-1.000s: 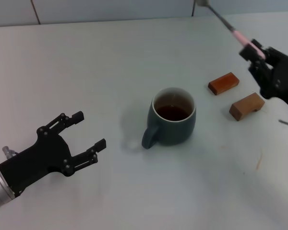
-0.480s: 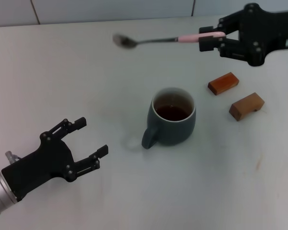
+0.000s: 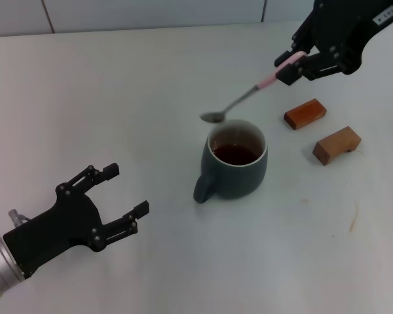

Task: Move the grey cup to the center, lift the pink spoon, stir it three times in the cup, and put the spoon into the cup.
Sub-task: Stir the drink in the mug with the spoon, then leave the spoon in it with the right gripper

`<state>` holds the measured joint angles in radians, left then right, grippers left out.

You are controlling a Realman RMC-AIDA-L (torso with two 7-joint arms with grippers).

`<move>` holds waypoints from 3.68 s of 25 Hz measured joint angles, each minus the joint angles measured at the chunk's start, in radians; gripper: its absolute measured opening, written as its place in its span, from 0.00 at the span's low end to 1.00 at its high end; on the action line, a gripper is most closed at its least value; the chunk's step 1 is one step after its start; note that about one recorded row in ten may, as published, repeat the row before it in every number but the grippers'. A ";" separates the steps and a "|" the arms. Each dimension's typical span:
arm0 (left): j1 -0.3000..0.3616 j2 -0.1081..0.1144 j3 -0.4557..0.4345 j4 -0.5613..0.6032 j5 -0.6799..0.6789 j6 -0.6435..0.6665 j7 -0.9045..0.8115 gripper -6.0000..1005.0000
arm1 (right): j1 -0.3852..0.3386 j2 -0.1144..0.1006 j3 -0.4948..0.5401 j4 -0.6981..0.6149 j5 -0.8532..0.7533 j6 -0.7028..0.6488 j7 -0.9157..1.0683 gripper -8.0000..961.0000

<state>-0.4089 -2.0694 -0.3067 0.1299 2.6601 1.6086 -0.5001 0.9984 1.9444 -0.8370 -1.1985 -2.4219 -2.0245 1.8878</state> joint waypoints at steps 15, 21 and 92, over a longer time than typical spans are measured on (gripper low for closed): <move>0.012 0.000 0.000 -0.015 0.000 -0.007 0.000 0.85 | 0.238 0.053 -0.123 0.178 -0.344 0.008 0.064 0.13; 0.011 0.000 0.006 -0.018 0.001 -0.011 -0.001 0.85 | 0.255 0.085 -0.181 0.233 -0.386 0.076 0.067 0.13; 0.007 0.002 0.063 -0.050 0.001 -0.078 -0.005 0.85 | 0.265 0.130 -0.266 0.276 -0.419 0.215 0.082 0.13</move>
<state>-0.4022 -2.0671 -0.2438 0.0798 2.6616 1.5308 -0.5048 1.2633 2.0743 -1.1026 -0.9223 -2.8407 -1.8097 1.9694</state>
